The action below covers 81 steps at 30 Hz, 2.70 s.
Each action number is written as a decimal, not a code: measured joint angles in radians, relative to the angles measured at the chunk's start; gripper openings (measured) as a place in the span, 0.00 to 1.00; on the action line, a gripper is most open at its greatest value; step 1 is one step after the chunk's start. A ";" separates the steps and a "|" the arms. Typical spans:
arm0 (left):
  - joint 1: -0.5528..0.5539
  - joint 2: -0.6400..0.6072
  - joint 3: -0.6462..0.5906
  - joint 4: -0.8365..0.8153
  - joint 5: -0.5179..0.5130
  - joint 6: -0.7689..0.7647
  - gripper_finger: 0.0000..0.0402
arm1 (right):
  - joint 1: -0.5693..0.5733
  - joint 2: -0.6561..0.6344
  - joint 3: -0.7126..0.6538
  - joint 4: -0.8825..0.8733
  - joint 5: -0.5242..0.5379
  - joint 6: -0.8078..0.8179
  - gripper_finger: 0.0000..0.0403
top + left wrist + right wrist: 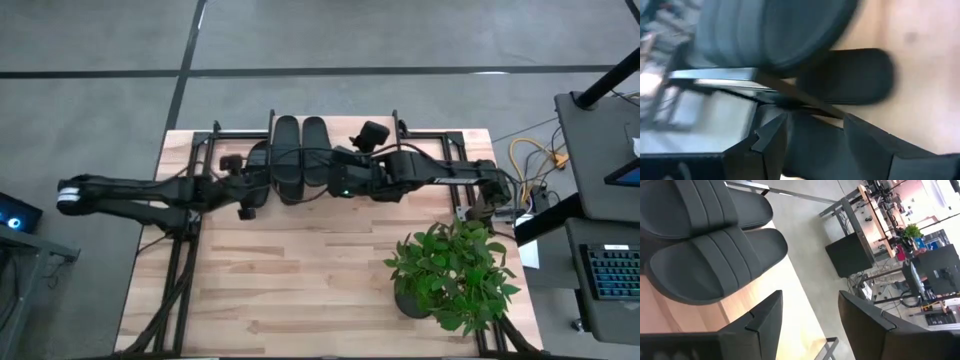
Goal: Pick and place slides into the shelf
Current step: Put the black slipper on the shelf
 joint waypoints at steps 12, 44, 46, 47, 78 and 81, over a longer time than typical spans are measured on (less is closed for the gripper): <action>0.016 0.172 -0.057 0.038 -0.269 -0.002 0.44 | 0.000 0.000 -0.020 -0.010 0.000 -0.001 0.44; 0.412 0.227 -0.222 0.460 0.048 0.364 0.44 | 0.000 0.001 -0.021 -0.023 0.000 -0.001 0.43; 0.423 0.258 -0.222 0.510 0.048 0.370 0.44 | 0.000 0.001 -0.021 -0.023 0.000 -0.001 0.43; 0.431 0.273 -0.222 0.533 0.049 0.373 0.44 | 0.000 0.001 -0.021 -0.023 0.000 -0.002 0.42; 0.478 0.168 -0.211 0.493 -0.114 0.361 0.00 | 0.000 0.001 -0.021 -0.027 -0.001 -0.011 0.39; 0.478 0.116 -0.211 0.493 -0.122 0.361 0.00 | 0.000 0.001 -0.021 -0.028 -0.001 -0.011 0.38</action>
